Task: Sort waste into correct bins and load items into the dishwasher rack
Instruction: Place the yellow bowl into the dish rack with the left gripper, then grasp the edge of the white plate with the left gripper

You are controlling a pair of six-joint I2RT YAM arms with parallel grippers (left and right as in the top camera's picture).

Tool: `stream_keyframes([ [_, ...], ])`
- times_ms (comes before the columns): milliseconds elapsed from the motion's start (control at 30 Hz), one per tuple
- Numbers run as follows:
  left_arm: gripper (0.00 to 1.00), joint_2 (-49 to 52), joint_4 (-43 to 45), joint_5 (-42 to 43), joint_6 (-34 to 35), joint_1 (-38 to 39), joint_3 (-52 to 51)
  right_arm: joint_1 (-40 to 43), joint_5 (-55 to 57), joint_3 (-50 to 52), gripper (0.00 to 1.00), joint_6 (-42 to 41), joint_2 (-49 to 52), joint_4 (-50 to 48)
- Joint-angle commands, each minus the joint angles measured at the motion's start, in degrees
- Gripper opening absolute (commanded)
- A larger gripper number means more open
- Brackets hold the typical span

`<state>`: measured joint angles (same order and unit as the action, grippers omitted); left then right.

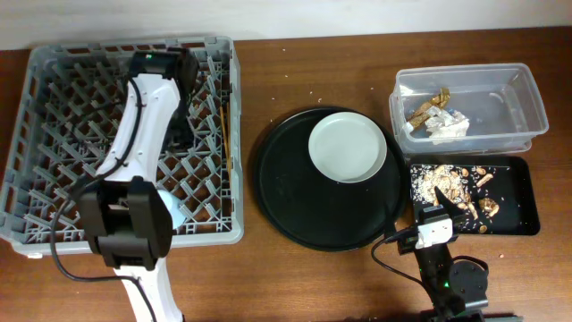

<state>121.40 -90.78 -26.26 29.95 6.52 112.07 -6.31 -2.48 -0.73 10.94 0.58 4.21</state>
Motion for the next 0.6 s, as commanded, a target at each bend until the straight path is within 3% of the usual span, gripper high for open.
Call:
stream_keyframes([
  [0, 0.63, -4.4, 6.2, 25.9, -11.1, 3.0, 2.4, 0.3, -0.1, 0.4, 0.98, 0.2, -0.4, 0.0],
  [100, 0.62, -4.2, 14.3, 39.8, -19.0, 7.8, 2.3, 0.3, -0.1, 0.4, 0.98, 0.2, -0.4, 0.0],
  [233, 0.63, -3.9, 28.8, 41.3, -21.0, 18.9, -0.7, 0.3, -0.1, 0.4, 0.99, 0.2, -0.4, 0.0],
  [267, 0.66, -3.5, 35.9, 39.3, -14.9, 22.8, -5.5, 0.3, -0.1, 0.4, 0.99, 0.2, -0.4, 0.0],
  [367, 0.66, 0.1, 45.3, 38.4, -7.6, 26.5, -12.9, 0.3, -0.1, 0.4, 0.98, 0.2, -0.4, 0.0],
  [567, 0.54, 9.9, 45.8, 38.6, -0.6, 26.6, -13.2, 0.3, -0.1, 0.4, 0.98, 0.2, -0.4, 0.0],
])
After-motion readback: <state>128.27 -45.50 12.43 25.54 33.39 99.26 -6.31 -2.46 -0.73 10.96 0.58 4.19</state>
